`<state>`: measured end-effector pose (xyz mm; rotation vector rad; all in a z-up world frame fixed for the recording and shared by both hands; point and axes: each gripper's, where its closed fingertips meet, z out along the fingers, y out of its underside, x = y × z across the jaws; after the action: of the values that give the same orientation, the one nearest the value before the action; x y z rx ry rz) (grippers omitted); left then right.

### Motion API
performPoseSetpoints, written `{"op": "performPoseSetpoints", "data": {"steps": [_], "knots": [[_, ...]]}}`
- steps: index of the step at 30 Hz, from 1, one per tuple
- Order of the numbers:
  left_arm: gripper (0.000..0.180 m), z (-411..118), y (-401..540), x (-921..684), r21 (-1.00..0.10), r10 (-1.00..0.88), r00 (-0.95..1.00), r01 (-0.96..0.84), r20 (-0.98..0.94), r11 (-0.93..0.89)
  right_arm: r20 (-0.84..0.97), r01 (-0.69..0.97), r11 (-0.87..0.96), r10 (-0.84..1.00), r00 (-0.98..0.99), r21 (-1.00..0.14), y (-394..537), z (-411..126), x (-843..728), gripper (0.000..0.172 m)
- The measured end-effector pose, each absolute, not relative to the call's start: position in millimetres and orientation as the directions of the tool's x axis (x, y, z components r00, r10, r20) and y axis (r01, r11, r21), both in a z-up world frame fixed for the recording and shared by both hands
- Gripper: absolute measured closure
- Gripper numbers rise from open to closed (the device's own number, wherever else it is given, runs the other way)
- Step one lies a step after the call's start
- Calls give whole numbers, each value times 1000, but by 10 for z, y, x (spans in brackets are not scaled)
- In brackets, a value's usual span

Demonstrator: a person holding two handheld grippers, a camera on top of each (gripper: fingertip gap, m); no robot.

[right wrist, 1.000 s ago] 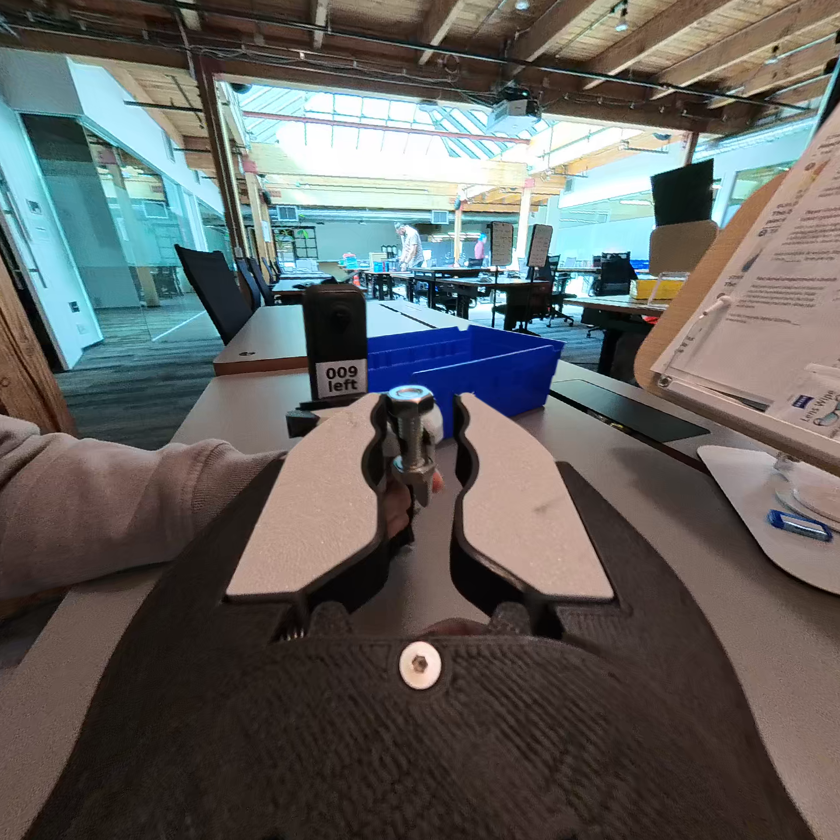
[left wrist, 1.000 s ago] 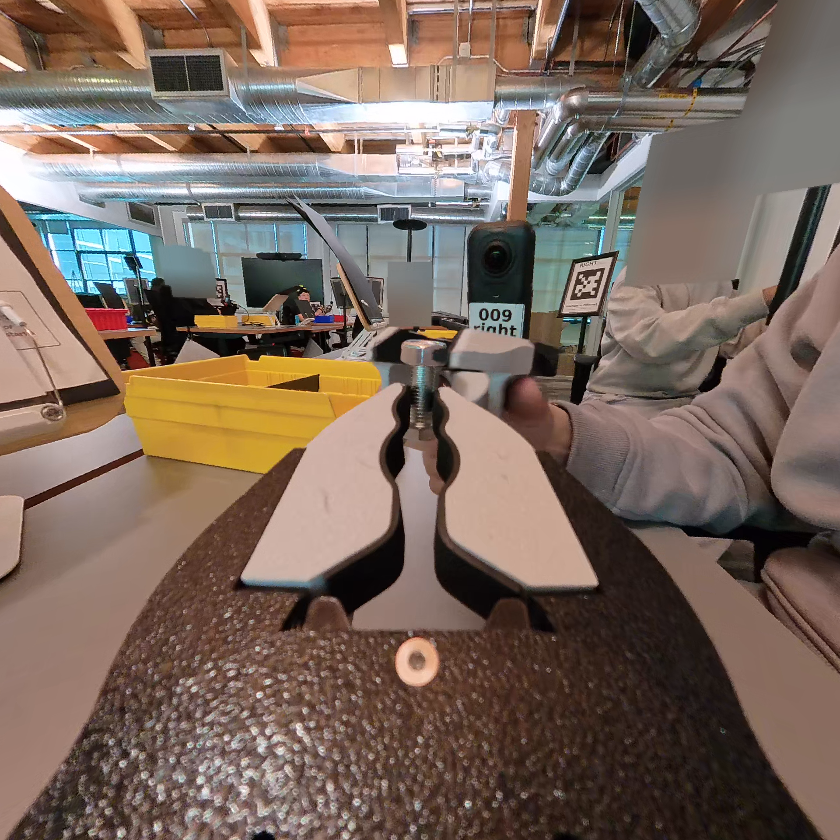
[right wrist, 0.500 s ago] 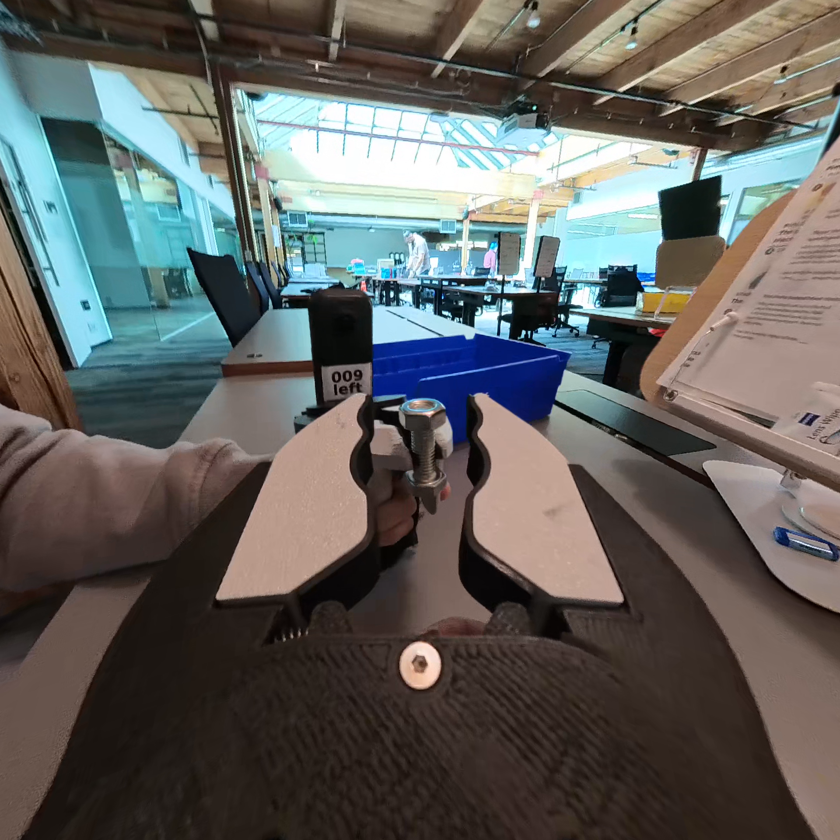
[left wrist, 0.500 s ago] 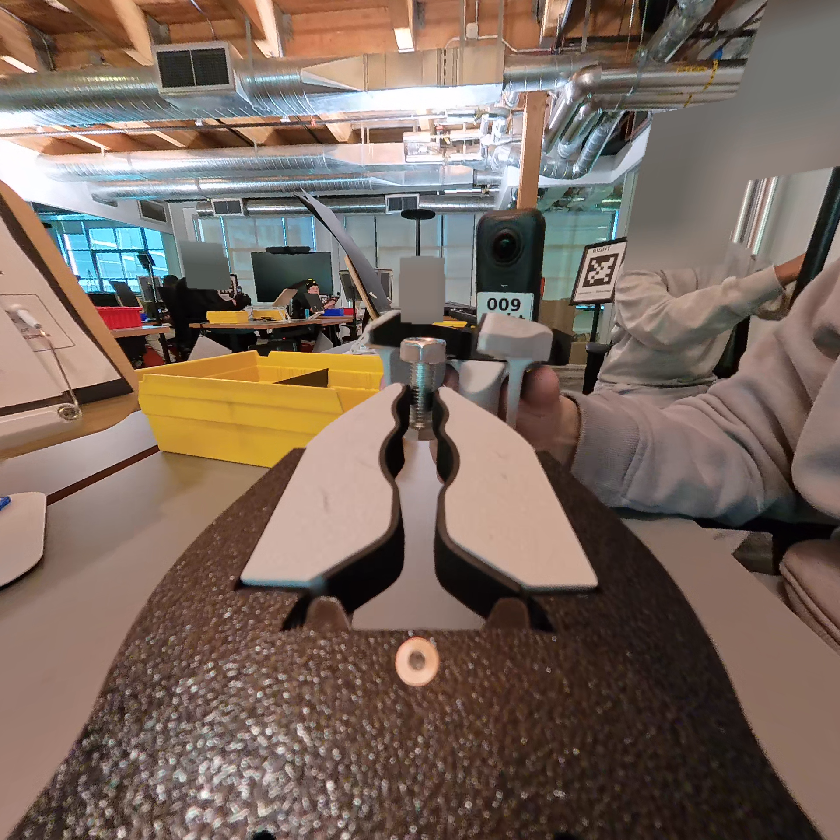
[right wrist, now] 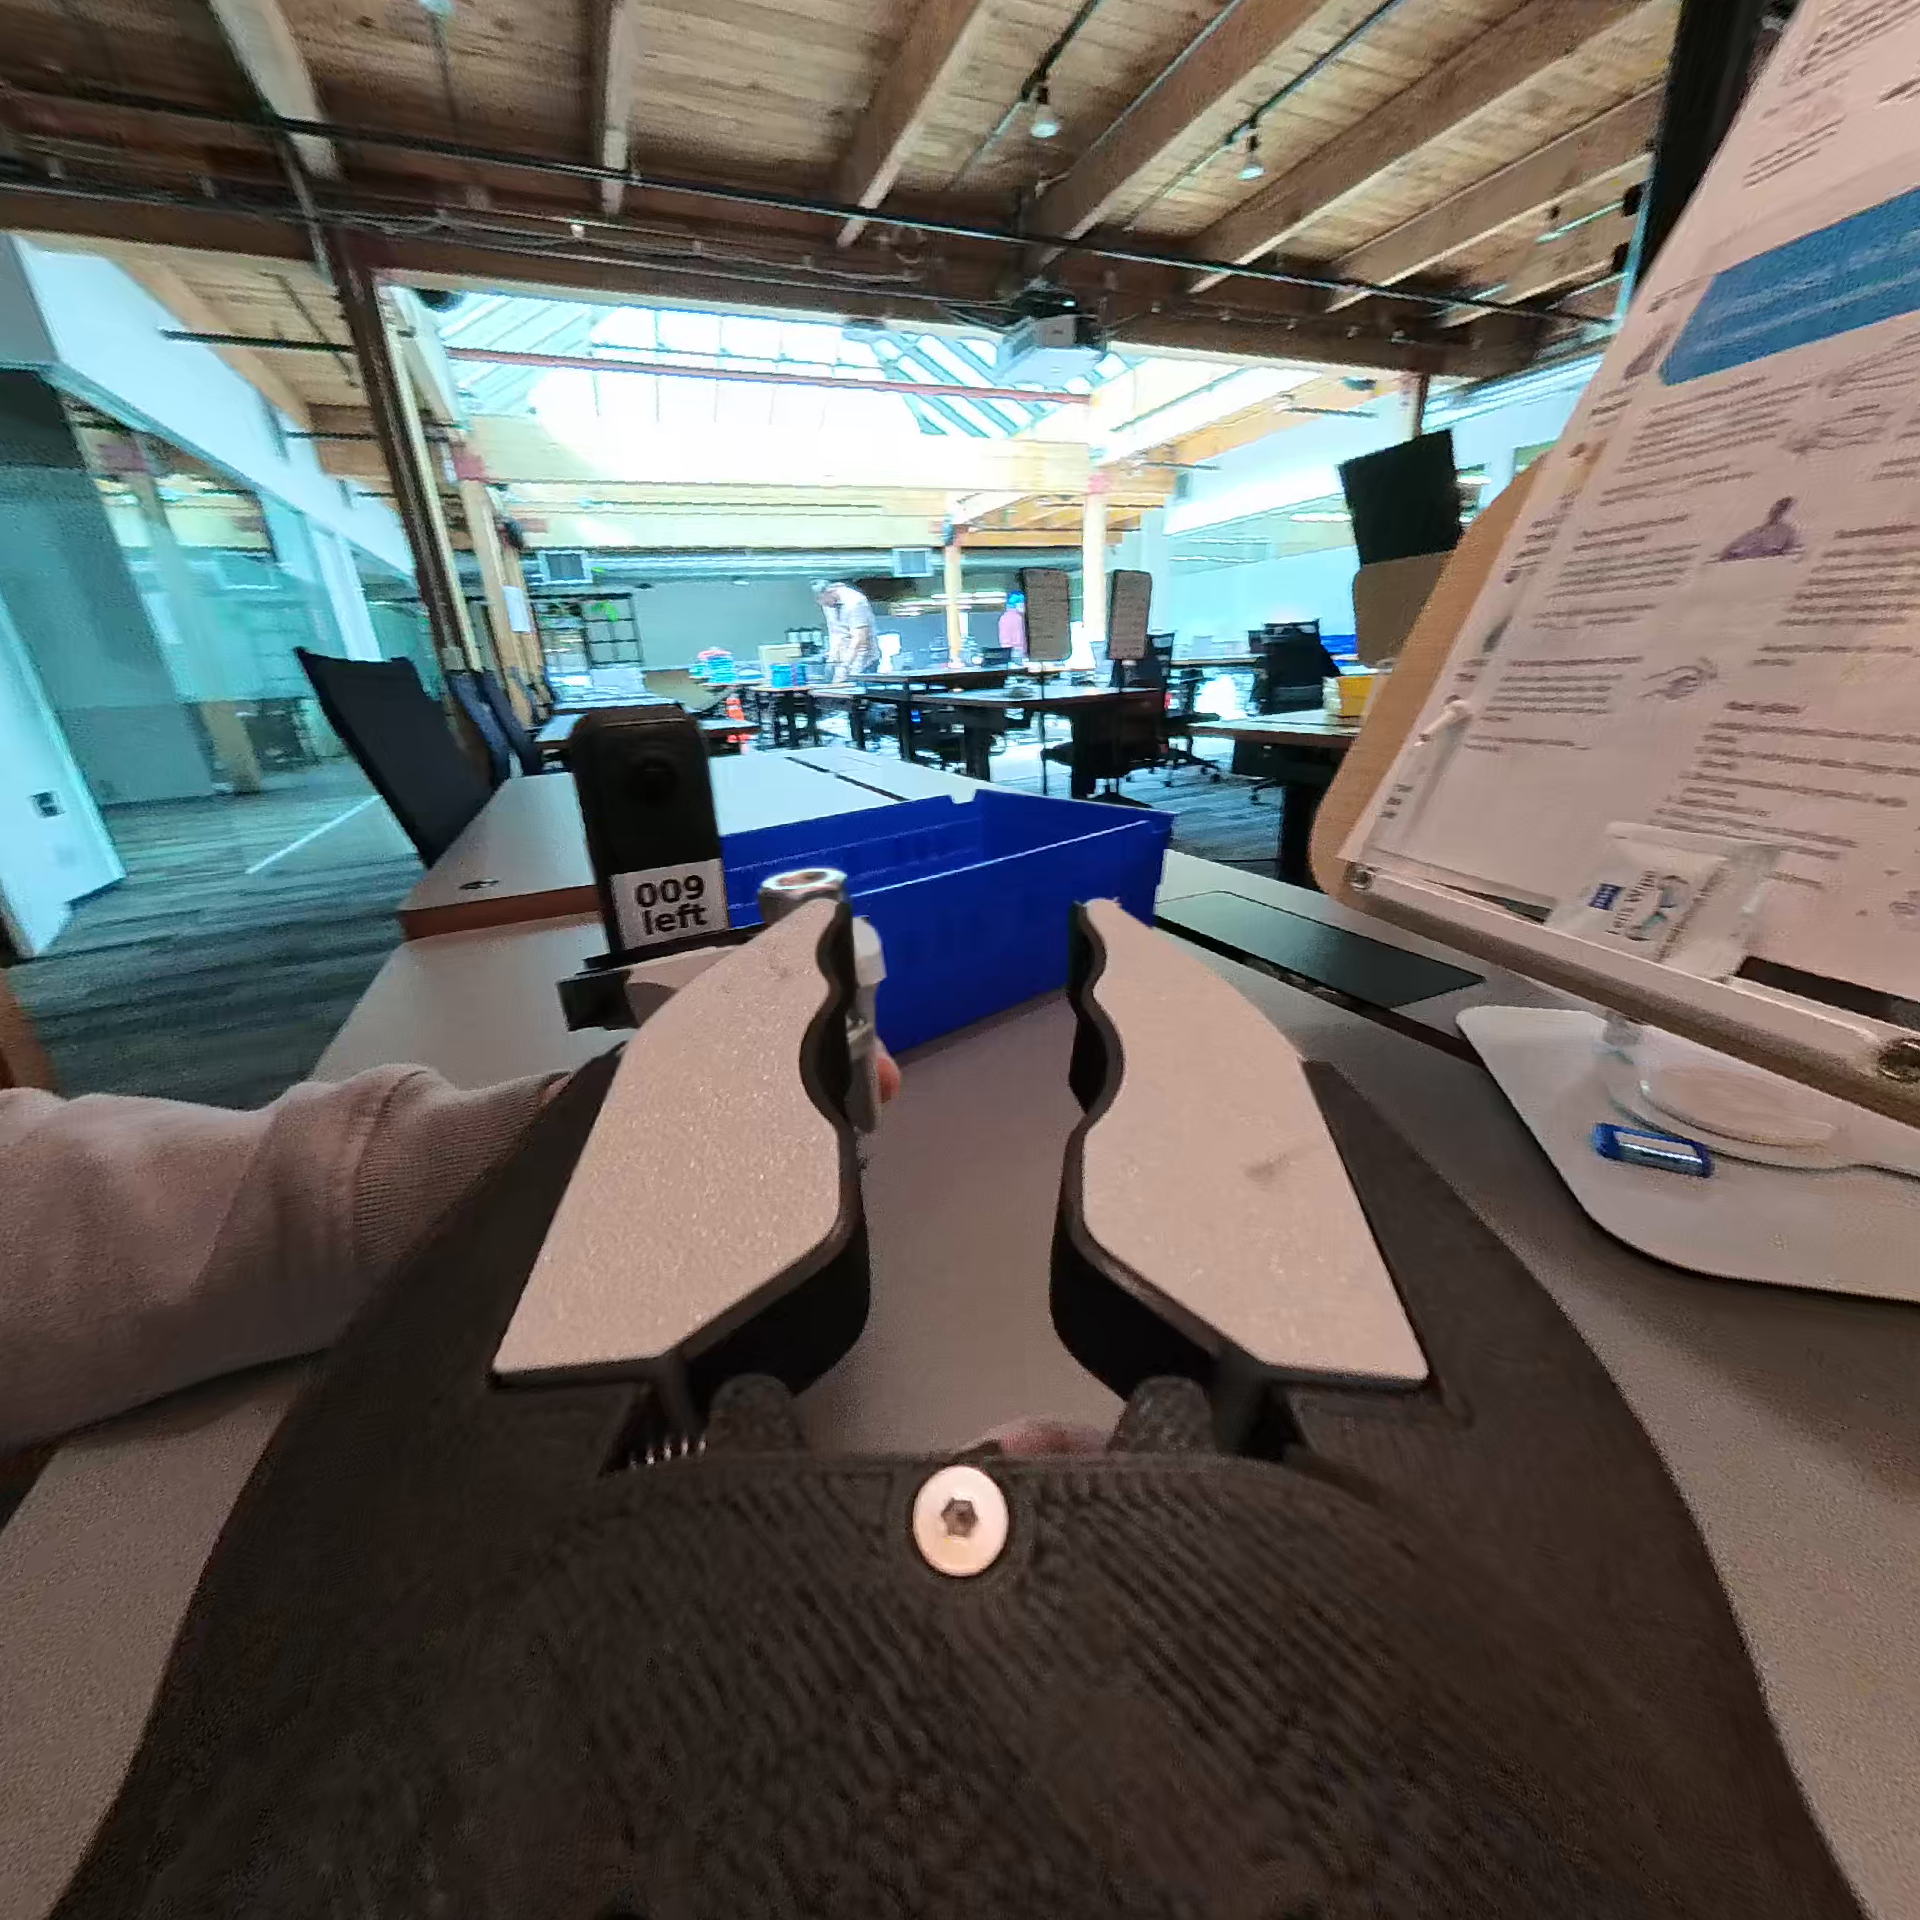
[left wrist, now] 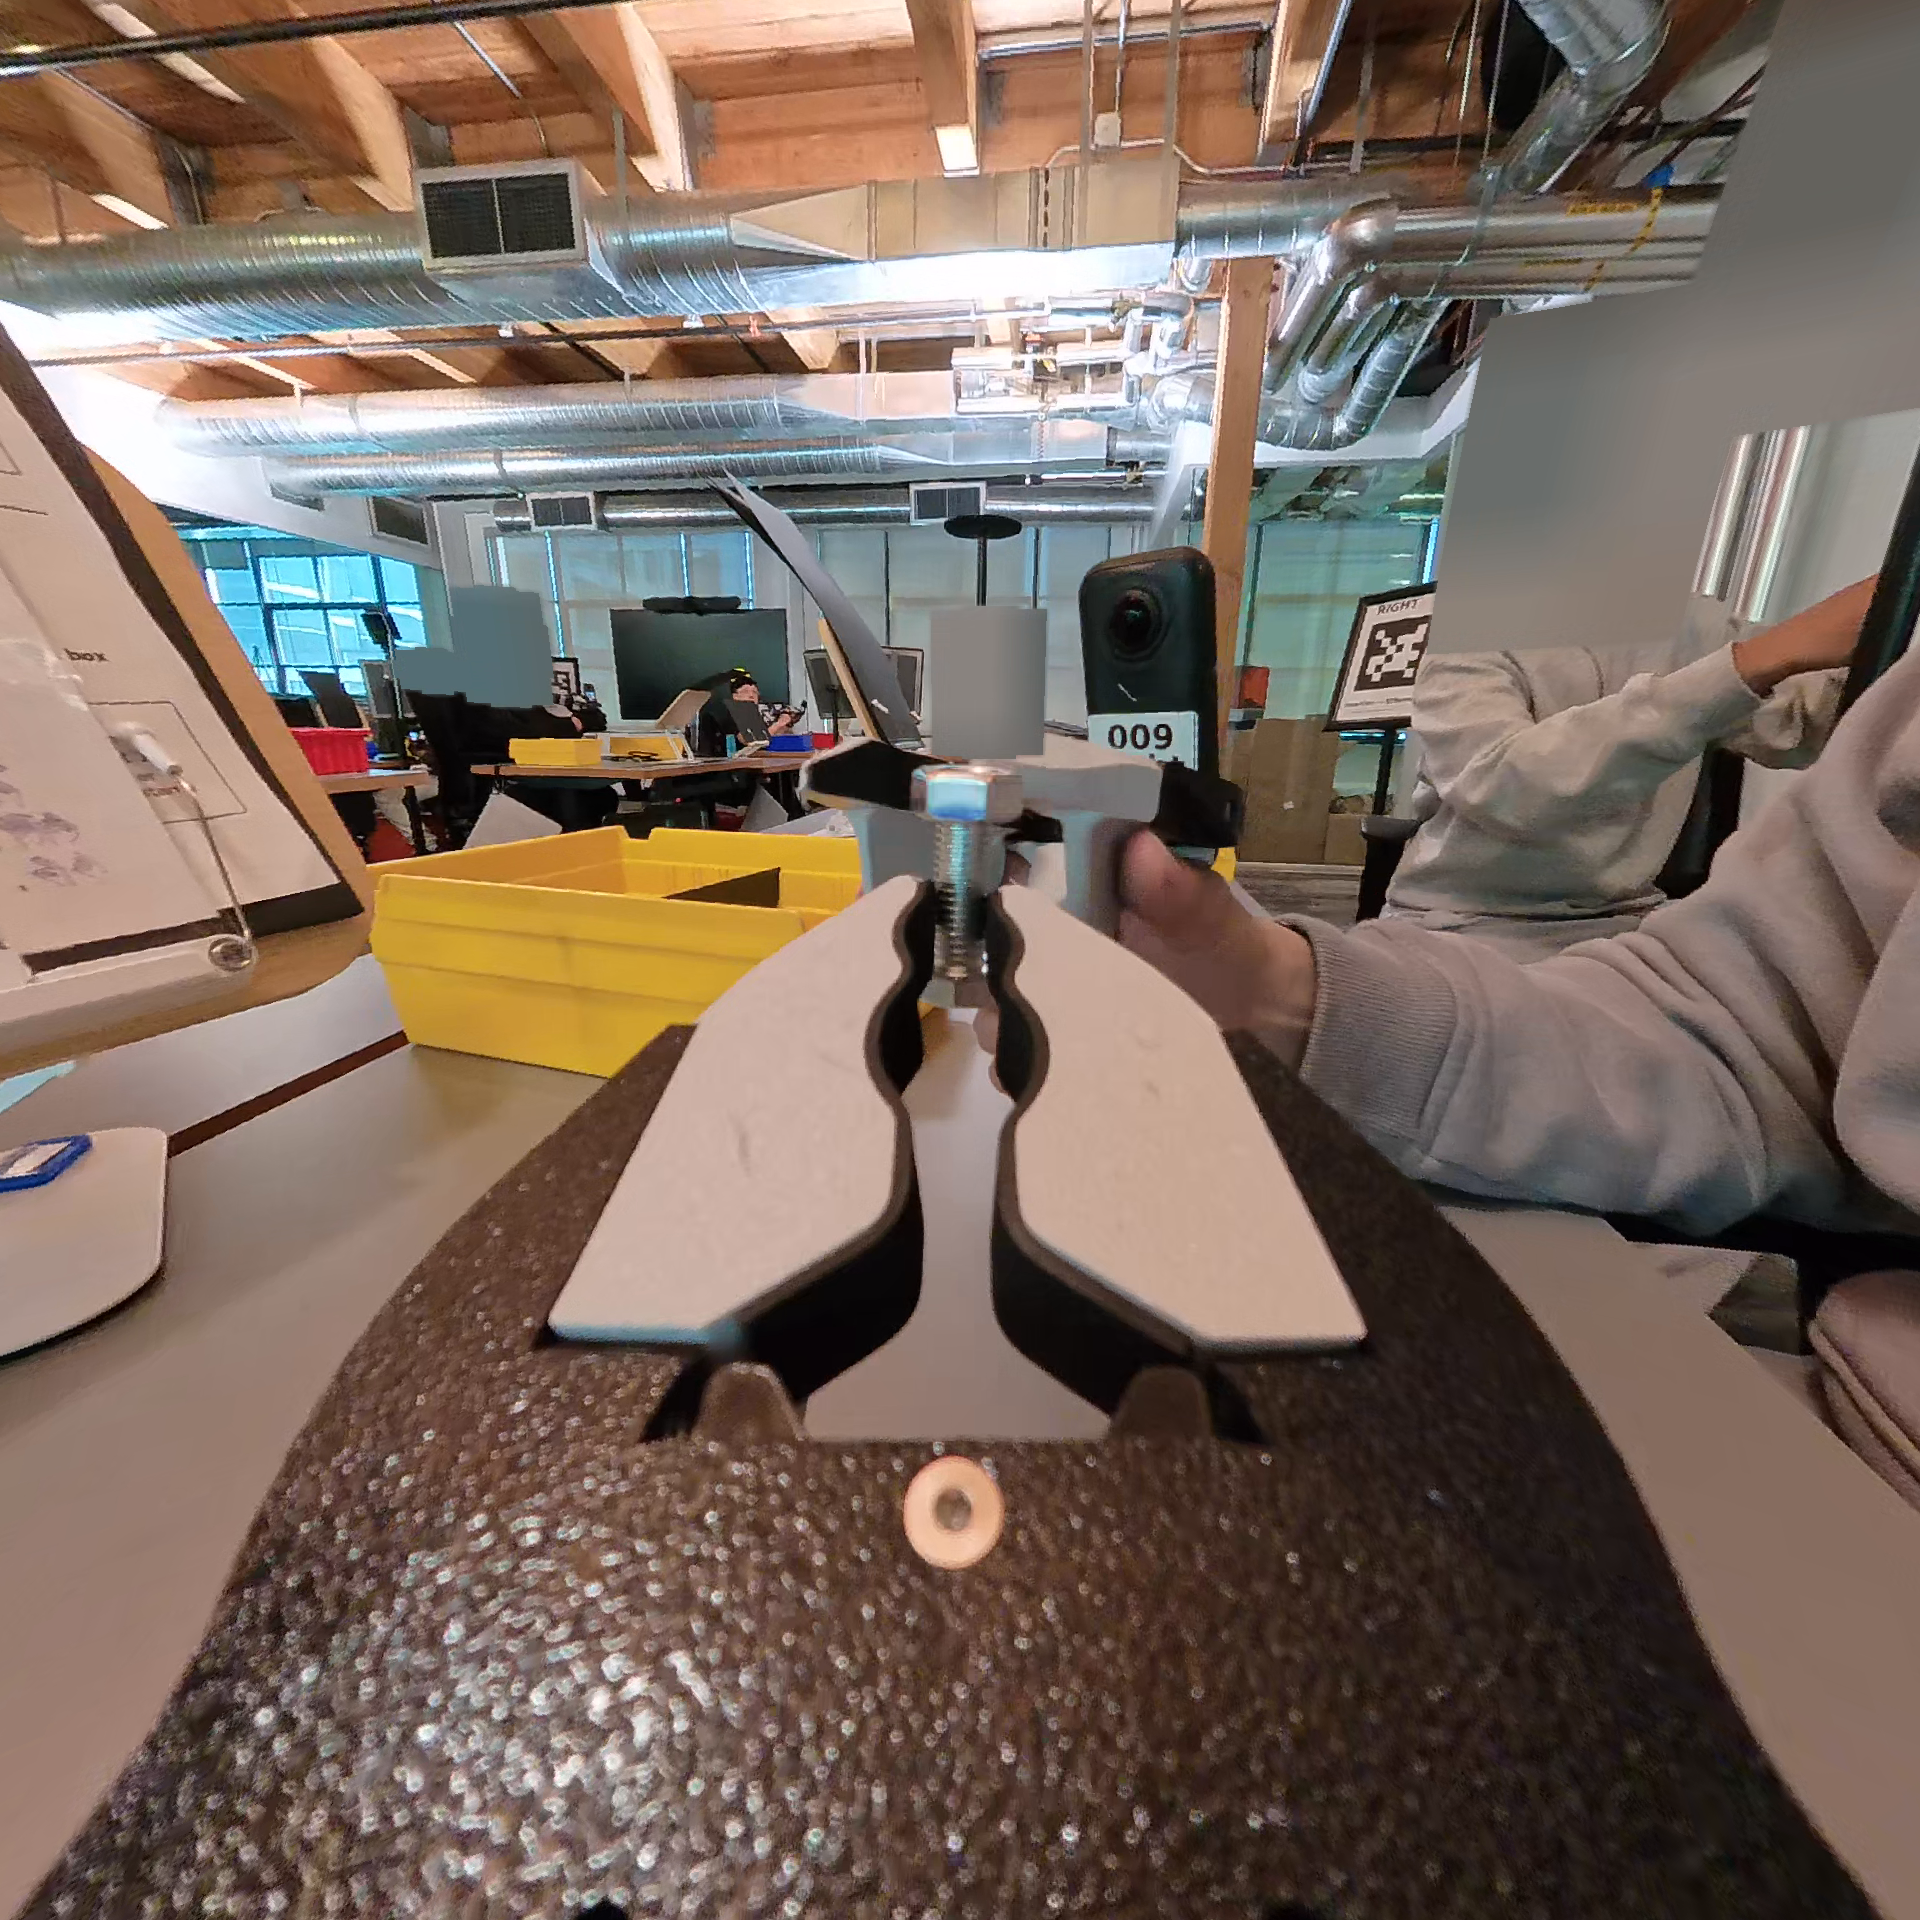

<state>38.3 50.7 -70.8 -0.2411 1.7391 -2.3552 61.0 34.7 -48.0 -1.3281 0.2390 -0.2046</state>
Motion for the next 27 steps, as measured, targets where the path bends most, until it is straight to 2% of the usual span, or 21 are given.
{"op": "performPoseSetpoints", "data": {"steps": [5,11,12,15,19,24,27], "knots": [[172,-751,446,370,-964,-252,-968,67,0,-256,-4,35,246,-159,987,-969,519,-433,327,131],[172,-765,406,348,-967,-241,-970,69,-8,-245,19,61,178,-232,972,-982,611,-541,384,135],[172,-764,407,350,-967,-243,-970,68,-7,-245,12,58,181,-250,968,-982,596,-540,415,138],[172,-745,438,369,-965,-255,-967,68,-1,-255,-1,50,192,-258,966,-980,523,-517,472,130],[172,-690,520,395,-952,-265,-964,62,21,-301,-48,23,229,-299,953,-973,381,-487,607,136],[172,-727,469,386,-960,-263,-965,65,9,-273,-55,-2,268,-188,981,-963,474,-426,413,129],[172,-773,414,375,-968,-259,-966,70,-5,-241,-30,22,264,-193,981,-964,589,-424,331,130]]}}
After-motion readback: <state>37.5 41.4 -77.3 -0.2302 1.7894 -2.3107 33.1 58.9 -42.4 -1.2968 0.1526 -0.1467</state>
